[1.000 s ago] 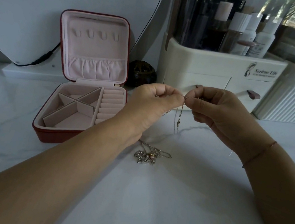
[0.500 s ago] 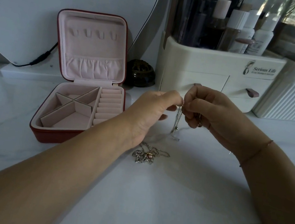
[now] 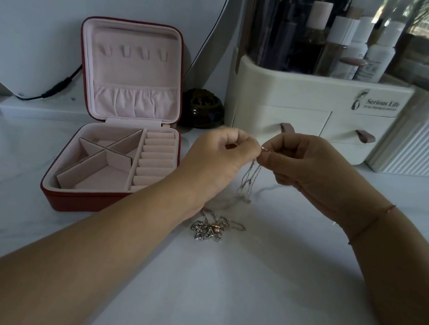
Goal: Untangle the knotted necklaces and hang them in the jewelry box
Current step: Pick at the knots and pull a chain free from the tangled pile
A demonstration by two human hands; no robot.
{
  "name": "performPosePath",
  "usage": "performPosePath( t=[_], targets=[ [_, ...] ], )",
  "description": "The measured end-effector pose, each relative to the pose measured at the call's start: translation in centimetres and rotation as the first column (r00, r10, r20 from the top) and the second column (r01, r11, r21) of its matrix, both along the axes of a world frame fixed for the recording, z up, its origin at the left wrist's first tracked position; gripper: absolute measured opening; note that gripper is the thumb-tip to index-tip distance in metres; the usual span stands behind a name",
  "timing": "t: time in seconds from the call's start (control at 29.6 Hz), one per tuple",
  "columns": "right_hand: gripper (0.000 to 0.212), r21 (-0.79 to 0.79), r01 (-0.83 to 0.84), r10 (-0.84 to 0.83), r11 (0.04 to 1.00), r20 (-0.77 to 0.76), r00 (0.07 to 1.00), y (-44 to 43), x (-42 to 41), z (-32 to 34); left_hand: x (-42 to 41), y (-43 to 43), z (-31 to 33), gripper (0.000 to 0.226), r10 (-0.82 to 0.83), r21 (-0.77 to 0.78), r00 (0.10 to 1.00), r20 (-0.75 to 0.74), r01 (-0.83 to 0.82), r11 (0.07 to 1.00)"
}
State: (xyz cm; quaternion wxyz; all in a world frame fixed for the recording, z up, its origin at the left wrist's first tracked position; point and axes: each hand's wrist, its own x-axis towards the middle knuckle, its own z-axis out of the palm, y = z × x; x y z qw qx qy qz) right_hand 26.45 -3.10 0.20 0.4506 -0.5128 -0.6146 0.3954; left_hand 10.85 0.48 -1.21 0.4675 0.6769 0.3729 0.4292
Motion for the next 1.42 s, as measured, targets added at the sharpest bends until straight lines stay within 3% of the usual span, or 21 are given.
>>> performPosePath(
  t=[0.1,0.2,0.3,0.41,0.51,0.68,0.84,1.01,1.22,1.42],
  targets=[
    [0.043,0.003,0.011,-0.011,1.0,-0.005,1.0,-0.1,-0.2,0.1,0.1,0.0,0.1,0.024,-0.049,-0.02,0.999,0.0,0.049,0.999],
    [0.027,-0.006,0.02,-0.02,1.0,-0.02,1.0,0.0,0.0,0.0,0.1,-0.2,0.3,0.048,-0.122,-0.027,0.992,-0.021,0.122,0.992],
    [0.019,-0.011,0.094,-0.094,0.996,0.032,0.995,0.3,0.3,-0.3,0.0,-0.4,0.4,0.045,-0.17,-0.062,0.985,-0.016,0.168,0.984],
    [0.006,0.04,0.206,-0.21,0.978,0.213,0.954,0.6,0.6,-0.7,0.0,-0.3,0.3,0.028,-0.148,-0.059,0.989,-0.002,0.148,0.987],
    [0.01,0.086,0.285,-0.297,0.955,0.346,0.89,0.9,0.8,-1.1,-0.3,0.3,0.5,0.029,-0.071,-0.108,0.992,0.101,0.082,0.991],
    [0.007,0.056,0.335,-0.332,0.941,0.357,0.873,1.1,1.0,-1.4,-1.0,1.3,1.3,0.032,0.003,-0.32,0.906,0.423,0.146,0.936],
    [0.009,-0.016,0.338,-0.326,0.941,0.229,0.917,1.0,1.4,-1.0,-1.1,1.3,1.4,0.029,0.052,-0.367,0.889,0.455,0.134,0.92],
    [0.012,-0.06,0.232,-0.238,0.971,-0.15,0.96,0.8,1.6,-0.4,-1.0,1.2,1.2,0.029,0.044,-0.334,0.95,0.308,0.065,0.94],
    [0.015,0.077,0.142,-0.1,0.987,-0.4,0.911,0.5,1.5,0.4,-0.8,1.3,0.7,0.027,0.057,-0.301,0.985,0.161,-0.006,0.954],
    [0.007,0.071,0.256,-0.174,0.964,-0.561,0.809,0.7,2.2,0.6,-0.9,1.2,0.6,0.035,0.074,-0.306,0.988,0.134,-0.029,0.952]
  ],
)
